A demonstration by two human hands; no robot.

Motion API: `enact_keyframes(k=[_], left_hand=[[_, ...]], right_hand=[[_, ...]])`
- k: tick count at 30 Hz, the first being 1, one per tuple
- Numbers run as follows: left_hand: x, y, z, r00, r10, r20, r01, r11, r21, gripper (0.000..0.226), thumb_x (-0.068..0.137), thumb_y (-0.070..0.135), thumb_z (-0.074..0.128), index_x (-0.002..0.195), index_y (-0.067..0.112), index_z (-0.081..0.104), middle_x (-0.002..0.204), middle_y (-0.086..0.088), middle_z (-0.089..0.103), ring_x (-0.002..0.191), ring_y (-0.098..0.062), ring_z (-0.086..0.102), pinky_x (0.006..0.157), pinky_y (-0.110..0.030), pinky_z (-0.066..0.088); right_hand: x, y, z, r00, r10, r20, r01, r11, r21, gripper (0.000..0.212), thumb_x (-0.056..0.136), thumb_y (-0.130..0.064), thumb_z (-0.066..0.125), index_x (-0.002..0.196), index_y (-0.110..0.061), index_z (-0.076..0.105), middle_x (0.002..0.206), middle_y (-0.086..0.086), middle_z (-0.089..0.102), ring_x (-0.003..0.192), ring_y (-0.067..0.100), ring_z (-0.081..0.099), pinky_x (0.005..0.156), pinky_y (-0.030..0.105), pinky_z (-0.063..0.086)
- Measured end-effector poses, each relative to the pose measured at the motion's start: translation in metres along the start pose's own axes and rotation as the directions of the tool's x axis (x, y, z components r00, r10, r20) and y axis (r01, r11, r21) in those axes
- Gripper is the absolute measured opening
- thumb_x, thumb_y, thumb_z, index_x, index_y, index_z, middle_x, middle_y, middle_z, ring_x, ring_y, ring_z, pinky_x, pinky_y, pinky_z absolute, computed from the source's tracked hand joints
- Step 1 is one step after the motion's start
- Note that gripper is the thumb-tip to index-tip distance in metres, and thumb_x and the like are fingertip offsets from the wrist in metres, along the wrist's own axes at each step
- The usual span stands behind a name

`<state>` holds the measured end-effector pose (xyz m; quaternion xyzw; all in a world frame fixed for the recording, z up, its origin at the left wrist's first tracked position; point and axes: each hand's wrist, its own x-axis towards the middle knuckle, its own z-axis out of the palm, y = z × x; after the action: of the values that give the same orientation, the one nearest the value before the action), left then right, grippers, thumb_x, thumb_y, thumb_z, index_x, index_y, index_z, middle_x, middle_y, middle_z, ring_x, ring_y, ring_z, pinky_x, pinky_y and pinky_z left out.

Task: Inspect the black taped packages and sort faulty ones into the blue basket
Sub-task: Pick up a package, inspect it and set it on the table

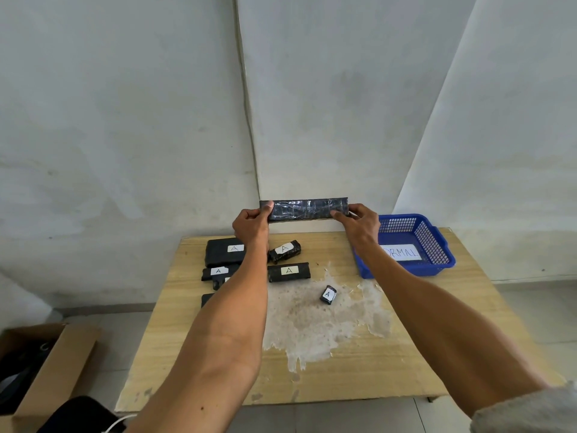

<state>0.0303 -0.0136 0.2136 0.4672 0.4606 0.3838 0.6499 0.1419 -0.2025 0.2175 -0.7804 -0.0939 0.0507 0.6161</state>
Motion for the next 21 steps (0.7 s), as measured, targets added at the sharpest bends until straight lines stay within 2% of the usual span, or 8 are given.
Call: enact_keyframes(k=[6,9,12,13,15,17,19,21], left_hand=[[-0.002,-0.001,0.003,0.998,-0.017,0.064,0.017,1.0,0.0,0.025,0.07,0.02,0.091,0.077,0.014,0.068,0.079,-0.002,0.071,0.078,-0.017,0.069,0.081,-0.041,0.061],[-0.005,0.004,0.001,0.991,-0.039,0.129,0.044,0.998,-0.038,0.041,0.072,0.016,0.088,0.109,0.009,0.071,0.094,-0.002,0.071,0.084,-0.014,0.066,0.064,-0.025,0.057],[-0.004,0.005,0.001,0.987,-0.025,0.156,0.031,0.999,-0.032,0.033,0.077,0.021,0.085,0.108,0.011,0.076,0.078,0.004,0.068,0.077,-0.012,0.062,0.051,-0.009,0.047],[-0.003,0.004,0.001,0.989,-0.018,0.149,0.024,0.999,-0.036,0.029,0.078,0.021,0.084,0.105,0.013,0.077,0.076,0.005,0.069,0.077,-0.013,0.063,0.056,-0.01,0.05],[0.002,0.001,0.002,0.986,-0.036,0.161,0.044,0.998,-0.049,0.024,0.077,0.018,0.085,0.1,0.015,0.078,0.079,0.005,0.072,0.089,-0.02,0.068,0.076,-0.026,0.059],[0.009,-0.002,0.0,0.975,-0.077,0.209,0.091,0.994,-0.061,0.023,0.077,0.015,0.084,0.099,0.016,0.078,0.085,0.001,0.075,0.098,-0.023,0.071,0.087,-0.041,0.06],[0.008,-0.001,-0.003,0.964,-0.11,0.244,0.134,0.987,-0.084,0.03,0.076,0.011,0.083,0.105,0.014,0.076,0.094,-0.003,0.076,0.098,-0.023,0.071,0.089,-0.044,0.059],[0.007,0.0,-0.004,0.963,-0.104,0.25,0.14,0.981,-0.134,0.042,0.076,0.007,0.082,0.117,0.011,0.073,0.104,-0.006,0.075,0.096,-0.02,0.071,0.089,-0.041,0.059]], right_hand=[[0.005,0.005,-0.004,1.0,0.0,-0.013,0.0,0.999,-0.035,0.038,0.073,-0.03,0.089,0.106,-0.015,0.076,0.09,-0.004,0.074,0.091,0.012,0.071,0.092,0.033,0.056],[0.007,0.005,-0.006,0.999,0.046,-0.021,-0.047,0.999,-0.025,0.05,0.071,-0.037,0.089,0.115,-0.019,0.073,0.101,-0.003,0.068,0.102,0.018,0.065,0.097,0.035,0.052],[0.012,0.008,-0.006,0.997,0.061,0.039,-0.062,0.998,0.028,0.047,0.072,-0.03,0.09,0.113,-0.018,0.069,0.113,-0.001,0.066,0.109,0.019,0.061,0.098,0.035,0.05],[0.013,0.008,-0.006,0.995,0.074,0.071,-0.079,0.995,0.067,0.043,0.072,-0.027,0.09,0.107,-0.017,0.068,0.112,0.001,0.069,0.109,0.021,0.064,0.098,0.037,0.052],[0.015,0.007,-0.005,0.986,0.118,0.122,-0.14,0.972,0.188,0.039,0.074,-0.023,0.088,0.103,-0.011,0.064,0.105,0.008,0.074,0.104,0.026,0.07,0.094,0.041,0.057],[0.016,0.003,-0.003,0.974,0.176,0.14,-0.208,0.942,0.264,0.037,0.08,-0.032,0.084,0.097,-0.007,0.062,0.099,0.014,0.072,0.1,0.029,0.072,0.088,0.043,0.06],[0.02,0.007,0.0,0.969,0.226,0.1,-0.242,0.949,0.203,0.044,0.076,-0.048,0.082,0.084,-0.011,0.06,0.095,0.014,0.071,0.094,0.029,0.071,0.083,0.045,0.061],[0.025,0.013,0.002,0.965,0.259,0.049,-0.263,0.958,0.112,0.048,0.068,-0.053,0.086,0.079,-0.016,0.059,0.091,0.011,0.072,0.088,0.028,0.07,0.082,0.048,0.061]])
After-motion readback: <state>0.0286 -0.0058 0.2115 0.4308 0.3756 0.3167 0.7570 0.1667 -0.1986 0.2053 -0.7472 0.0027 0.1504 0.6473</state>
